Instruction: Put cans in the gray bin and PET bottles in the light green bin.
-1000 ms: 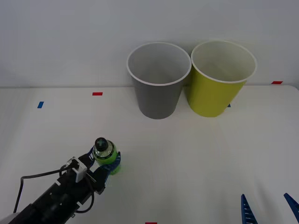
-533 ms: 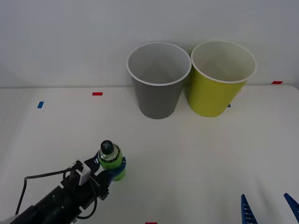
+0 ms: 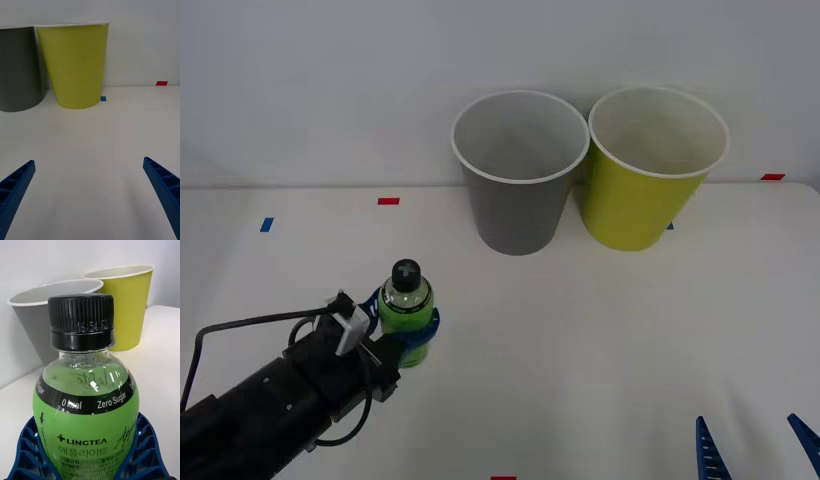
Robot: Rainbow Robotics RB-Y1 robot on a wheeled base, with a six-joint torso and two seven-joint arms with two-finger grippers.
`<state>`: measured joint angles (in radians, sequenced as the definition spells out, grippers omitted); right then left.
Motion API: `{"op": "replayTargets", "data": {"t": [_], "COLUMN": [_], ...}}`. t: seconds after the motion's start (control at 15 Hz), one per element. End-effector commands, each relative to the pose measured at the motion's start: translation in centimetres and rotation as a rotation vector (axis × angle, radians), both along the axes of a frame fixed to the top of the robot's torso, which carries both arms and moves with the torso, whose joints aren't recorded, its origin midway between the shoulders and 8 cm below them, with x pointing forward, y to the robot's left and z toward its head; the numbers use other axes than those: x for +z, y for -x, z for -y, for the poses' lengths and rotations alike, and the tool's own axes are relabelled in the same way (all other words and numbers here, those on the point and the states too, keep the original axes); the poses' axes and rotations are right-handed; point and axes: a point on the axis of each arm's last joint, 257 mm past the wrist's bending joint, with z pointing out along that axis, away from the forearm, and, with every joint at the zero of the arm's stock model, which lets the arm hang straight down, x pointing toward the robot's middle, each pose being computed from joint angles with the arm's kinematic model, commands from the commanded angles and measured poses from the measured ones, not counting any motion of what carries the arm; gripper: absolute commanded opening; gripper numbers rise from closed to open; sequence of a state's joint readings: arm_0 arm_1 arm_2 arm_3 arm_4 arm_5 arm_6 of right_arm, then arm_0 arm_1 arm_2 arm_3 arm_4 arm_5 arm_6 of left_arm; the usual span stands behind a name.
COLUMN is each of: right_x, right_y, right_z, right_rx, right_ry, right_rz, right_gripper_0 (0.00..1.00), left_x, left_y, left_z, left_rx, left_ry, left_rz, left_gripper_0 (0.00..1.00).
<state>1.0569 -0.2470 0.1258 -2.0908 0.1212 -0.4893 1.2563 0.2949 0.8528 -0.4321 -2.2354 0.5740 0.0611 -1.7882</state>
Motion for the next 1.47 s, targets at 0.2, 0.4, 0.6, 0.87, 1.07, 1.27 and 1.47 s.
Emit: {"op": "replayTargets", "data": {"t": [0.2,0.4,0.6,0.87,1.07,1.27,1.47], "right_x": [0.0,0.0,0.0,0.0,0.0,0.0,0.0], "right_y": [0.0,0.0,0.0,0.0,0.0,0.0,0.0], "right_z": [0.0,0.0,0.0,0.0,0.0,0.0,0.0], "right_rx": [0.000,0.000,0.000,0.000,0.000,0.000,0.000], "right_ry": [0.000,0.000,0.000,0.000,0.000,0.000,0.000], "right_rz": [0.000,0.000,0.000,0.000,0.000,0.000,0.000], "right_gripper_0": [1.00,1.00,1.00,1.00,1.00,1.00,1.00], "left_x": [5.4,7.5,5.5,3.8,5.0,9.7,14.1], "left_y": [1.3,1.5,0.8,0.7,-0.2,-2.5,-4.0], "left_z": [-0.5,-1.1,-3.6,-6.0,-7.0,-6.8,-6.2], "left_rx": [0.040,0.073,0.143,0.204,0.229,0.249,0.256], "left_ry": [-0.104,-0.154,-0.209,-0.258,-0.281,-0.250,-0.199], "left_rz": [-0.013,-0.004,-0.094,-0.175,-0.136,-0.020,0.078], "left_gripper_0": [0.00,0.00,0.00,0.00,0.00,0.00,0.00]}}
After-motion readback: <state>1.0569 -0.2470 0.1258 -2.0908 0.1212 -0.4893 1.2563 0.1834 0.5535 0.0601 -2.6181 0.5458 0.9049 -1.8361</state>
